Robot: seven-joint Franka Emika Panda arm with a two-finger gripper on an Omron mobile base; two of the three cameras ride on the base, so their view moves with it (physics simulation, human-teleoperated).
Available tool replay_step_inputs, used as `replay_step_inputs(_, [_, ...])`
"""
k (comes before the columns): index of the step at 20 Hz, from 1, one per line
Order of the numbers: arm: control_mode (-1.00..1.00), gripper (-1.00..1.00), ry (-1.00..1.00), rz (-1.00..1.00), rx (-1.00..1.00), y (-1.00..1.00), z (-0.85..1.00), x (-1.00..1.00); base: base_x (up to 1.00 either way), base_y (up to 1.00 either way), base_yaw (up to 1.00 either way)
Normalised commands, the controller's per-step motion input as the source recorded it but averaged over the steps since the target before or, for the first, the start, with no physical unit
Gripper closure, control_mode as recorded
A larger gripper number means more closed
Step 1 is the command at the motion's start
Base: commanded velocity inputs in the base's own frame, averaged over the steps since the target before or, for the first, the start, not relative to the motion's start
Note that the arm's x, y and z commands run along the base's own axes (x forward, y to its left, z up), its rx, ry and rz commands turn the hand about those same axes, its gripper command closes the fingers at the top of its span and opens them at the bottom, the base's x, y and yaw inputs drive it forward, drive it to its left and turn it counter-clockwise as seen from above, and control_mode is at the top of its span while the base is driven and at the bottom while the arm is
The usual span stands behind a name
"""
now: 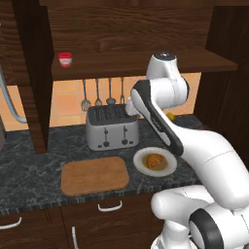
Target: From the different types of pastries on the counter, select a croissant and place it on the cutting board. Then retrieve a jar of jam from the cabinet and place it alongside the croissant on the cutting board.
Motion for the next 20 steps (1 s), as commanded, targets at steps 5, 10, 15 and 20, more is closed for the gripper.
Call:
replay_step_inputs(5, [-1.0, -1.0, -0.22, 0.33, -0.02, 0.45, 0.41, 0.0, 0.0, 0.0, 0.0])
replay_step_inputs(10, [-1.0, -1.0, -0.08, 0.35, 0.06, 0.27, 0.66, 0.08, 0.0, 0.0, 0.0])
replay_step_inputs(15, [-1.0, -1.0, -0.1, 0.27, 0.0, 0.55, 0.64, 0.15, 0.0, 0.0, 0.0])
replay_step_inputs(20, [-1.0, -1.0, -0.37, 0.15, -0.04, 0.38, 0.38, 0.09, 0.0, 0.0, 0.0])
